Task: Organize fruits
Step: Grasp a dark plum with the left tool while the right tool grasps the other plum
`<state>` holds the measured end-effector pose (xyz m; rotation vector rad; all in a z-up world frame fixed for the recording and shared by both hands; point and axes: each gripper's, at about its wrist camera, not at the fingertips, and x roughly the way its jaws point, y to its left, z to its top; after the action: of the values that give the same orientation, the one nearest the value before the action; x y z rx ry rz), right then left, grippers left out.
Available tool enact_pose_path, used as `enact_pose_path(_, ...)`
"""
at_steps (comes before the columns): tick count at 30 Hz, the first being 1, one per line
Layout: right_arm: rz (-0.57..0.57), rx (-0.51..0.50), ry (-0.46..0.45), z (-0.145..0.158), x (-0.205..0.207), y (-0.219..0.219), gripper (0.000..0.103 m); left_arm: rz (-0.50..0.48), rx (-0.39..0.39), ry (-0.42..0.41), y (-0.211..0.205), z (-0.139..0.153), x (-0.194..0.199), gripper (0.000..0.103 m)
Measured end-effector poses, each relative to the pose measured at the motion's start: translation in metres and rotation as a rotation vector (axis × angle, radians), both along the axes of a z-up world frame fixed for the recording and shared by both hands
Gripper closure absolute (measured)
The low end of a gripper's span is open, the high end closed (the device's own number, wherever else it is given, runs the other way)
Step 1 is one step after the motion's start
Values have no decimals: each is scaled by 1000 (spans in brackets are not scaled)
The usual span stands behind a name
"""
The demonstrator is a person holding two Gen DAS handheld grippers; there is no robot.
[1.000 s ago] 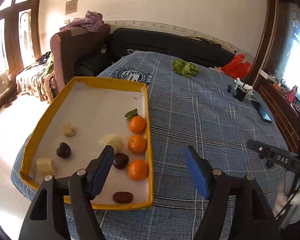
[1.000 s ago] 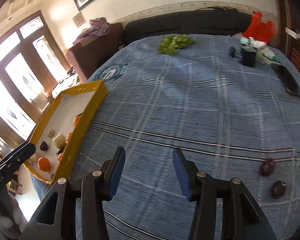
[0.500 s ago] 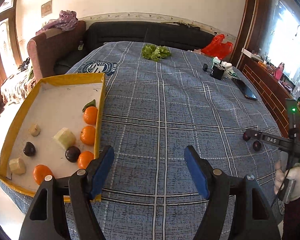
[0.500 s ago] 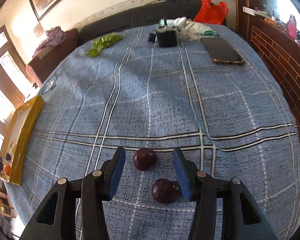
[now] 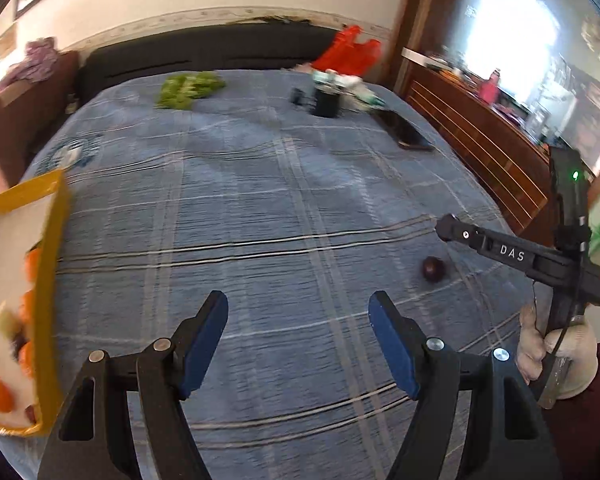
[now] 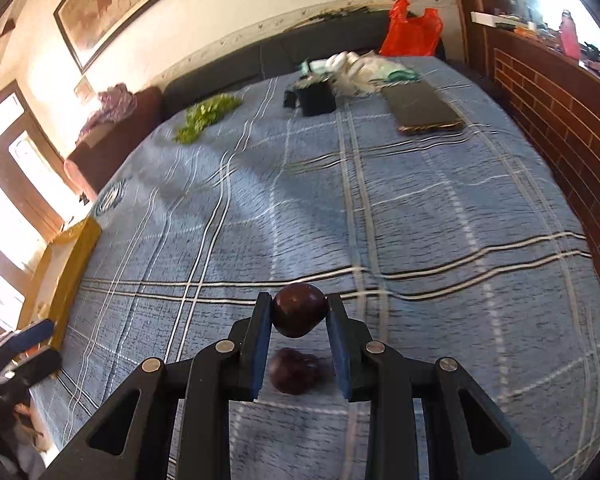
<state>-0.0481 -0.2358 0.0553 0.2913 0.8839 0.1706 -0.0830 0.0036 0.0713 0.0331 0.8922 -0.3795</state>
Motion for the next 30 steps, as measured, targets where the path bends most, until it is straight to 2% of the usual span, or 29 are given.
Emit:
enact_pose_path(7,-77,44,-17,7,-25,-48,73,-211,27,35,-91,-29,20,31)
enact_pose_path(10,-90,59,-20,7,-32,-58,73,-252,45,36,-115,-39,31,31)
enact_pose_path(13,-95,78,-21,7,-38,-64,73,-249,80,53,-129,-53,41,33)
enact_pose_path(15,-92,80,-24,8,-40,-65,73,-259,62,78,-131,-59,45,37)
enact_pose_path(18,-88,80,-24,8,-41,-63,73,-292,32,80,-132,-56,40,61)
enact_pose_path(19,-87,81,-23,8,-40,-62,73,-305,32,67,-134,-54,36,73)
enact_pose_path(20,-85,80,-21,8,-39,-59,73,-312,44,49,-136,-52,32,76)
enact_pose_path(22,-79,78,-19,9,-38,-53,73,-310,71,10,-137,-47,25,76)
enact_pose_path(25,-57,69,-20,11,-37,-40,73,-293,61,-11,-126,-40,20,76)
enact_pose_path(30,-25,48,-27,20,-36,-18,73,-206,5,-40,-86,-20,12,76)
